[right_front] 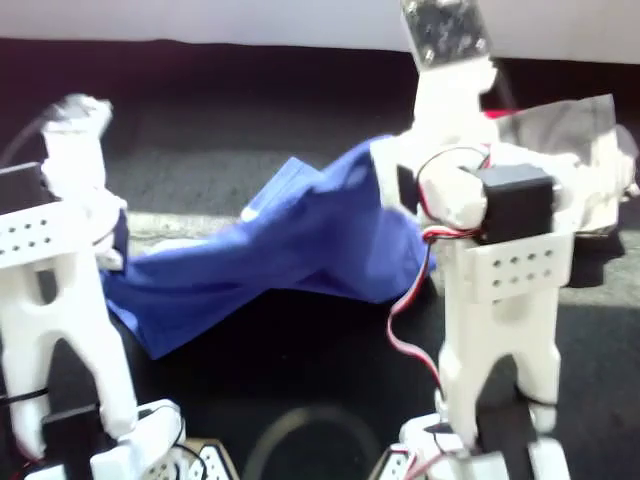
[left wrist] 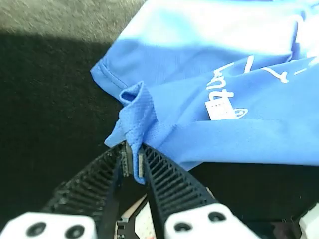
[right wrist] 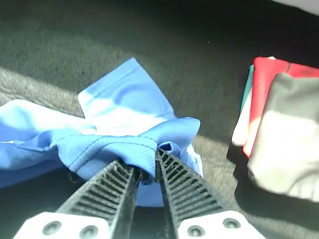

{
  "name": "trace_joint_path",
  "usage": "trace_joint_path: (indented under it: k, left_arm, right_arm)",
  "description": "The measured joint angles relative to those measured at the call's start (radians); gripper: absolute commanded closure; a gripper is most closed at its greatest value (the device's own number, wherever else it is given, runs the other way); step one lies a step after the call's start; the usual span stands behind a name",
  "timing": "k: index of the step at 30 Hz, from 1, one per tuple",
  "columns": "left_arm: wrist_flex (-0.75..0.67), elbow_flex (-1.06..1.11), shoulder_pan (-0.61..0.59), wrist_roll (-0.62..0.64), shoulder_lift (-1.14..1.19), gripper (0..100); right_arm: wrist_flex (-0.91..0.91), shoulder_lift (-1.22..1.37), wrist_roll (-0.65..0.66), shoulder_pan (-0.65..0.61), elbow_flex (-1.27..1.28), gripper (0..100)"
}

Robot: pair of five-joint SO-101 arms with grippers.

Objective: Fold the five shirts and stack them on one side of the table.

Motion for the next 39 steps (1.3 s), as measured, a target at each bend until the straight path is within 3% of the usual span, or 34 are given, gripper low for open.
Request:
trace_joint_path:
  k: [7,13,18,25,39]
  left_arm:
    - [-0.19,0.362,0.0,0.0,0.0,99]
    - [-0.331,0.569,0.0,0.0,0.0,96]
    - [-0.341,0.582,-0.072,0.0,0.0,83]
    - [-0.342,0.48,-0.235,0.0,0.0,83]
    - [-0.396,0.606,-0.176,-0.12,0.0,83]
  right_arm:
    - [-0.33,-0.245,0.0,0.0,0.747,99.2]
    - [-0.529,-0.353,0.0,0.0,1.16,99.2]
    - [-0.568,-0.367,0.051,0.0,1.229,99.2]
    - [-0.568,-0.373,0.064,0.0,1.235,99.2]
    - [-0.568,-0.374,0.064,0.0,1.235,99.2]
